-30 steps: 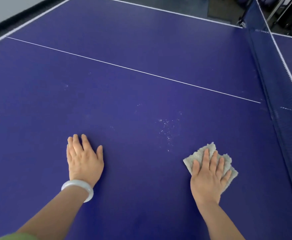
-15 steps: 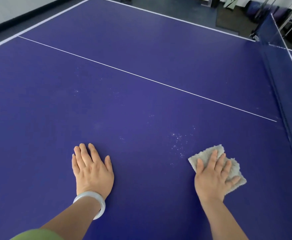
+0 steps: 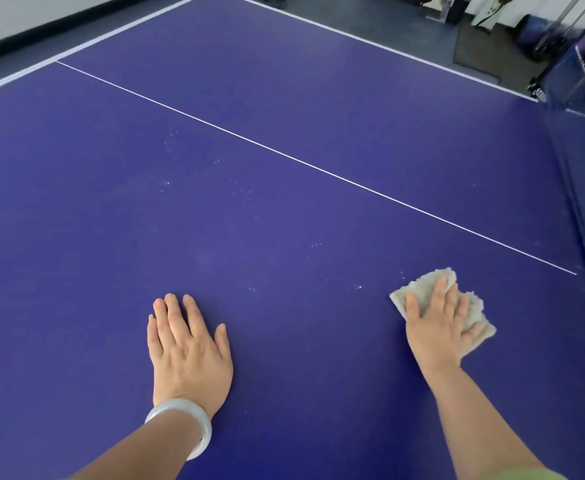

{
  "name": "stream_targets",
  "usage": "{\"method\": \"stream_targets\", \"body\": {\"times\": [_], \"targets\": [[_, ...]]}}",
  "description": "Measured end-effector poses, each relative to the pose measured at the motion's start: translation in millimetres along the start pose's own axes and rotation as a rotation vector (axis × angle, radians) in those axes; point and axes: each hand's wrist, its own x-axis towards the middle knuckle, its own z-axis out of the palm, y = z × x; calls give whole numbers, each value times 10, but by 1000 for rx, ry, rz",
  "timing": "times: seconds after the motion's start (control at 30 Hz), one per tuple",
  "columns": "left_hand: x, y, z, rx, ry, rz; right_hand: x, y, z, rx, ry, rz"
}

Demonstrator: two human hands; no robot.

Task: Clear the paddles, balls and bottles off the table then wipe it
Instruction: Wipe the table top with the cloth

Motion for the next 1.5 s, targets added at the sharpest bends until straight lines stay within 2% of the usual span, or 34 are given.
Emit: {"method": "stream_targets", "body": {"times": [0.07, 0.1, 0.17, 0.23, 0.3, 0.37, 0.43, 0.5, 0.6, 0.67, 0.7, 0.8, 0.87, 0.9, 0.93, 0.97, 1.03, 1.1, 1.13, 1.2, 1.3, 1.4, 1.5], "targets": [[5, -1, -2, 4, -4, -2, 82, -298, 11, 17, 6, -33], [5, -4, -1, 9, -8, -3, 48, -468, 45, -3, 31, -139], [4, -5, 7, 13, -8, -2, -183, -776, 99, -53, 29, -465], [0, -6, 17, 13, 1, -1, -515, -813, 177, -134, -52, -799], [-7, -7, 17, 12, 12, 1, -617, -618, 153, -168, -105, -970], [-5, -1, 9, 5, 18, -1, -301, -333, 102, -163, -49, -892], [-5, -2, 2, -2, 18, 1, 167, -90, 46, -178, 36, -595], [-5, -3, 1, -7, 22, 4, 608, 14, -41, -146, 25, -298], [4, -4, -7, 2, 16, 3, 1011, -306, -108, -93, -20, -75], [12, -6, -9, 14, 6, 1, 1059, -743, -49, -89, -23, -130], [15, -3, -5, 20, 1, -1, 982, -975, -11, -88, -32, -238], [14, -2, 3, 39, -7, -3, 321, -1473, 163, -163, -51, -713], [13, -13, 12, 48, -2, -5, -138, -1447, 234, -211, -104, -985], [15, -15, 11, 48, 1, -5, -207, -1351, 229, -207, -109, -1059], [14, -16, 7, 46, 4, -4, -133, -1227, 210, -184, -106, -1059], [12, -11, 2, 44, 4, -4, 37, -1091, 183, -176, -81, -985], [9, -6, 5, 44, 1, -5, 508, -847, 107, -175, -2, -707], [2, -3, 5, 47, 0, -4, 939, -736, 10, -128, -9, -398], [0, -1, 3, 45, -1, -3, 1087, -780, -32, -113, -30, -289], [8, -4, -5, 43, 4, -4, 1223, -1059, -73, -107, -67, -184], [21, 1, -4, 50, 7, -7, 1187, -1721, 8, -100, -116, -251], [29, 3, -2, 60, -1, -10, 818, -2411, 187, -117, -164, -499], [26, -4, 3, 59, 10, -6, 137, -2796, 372, -166, -116, -815]]}}
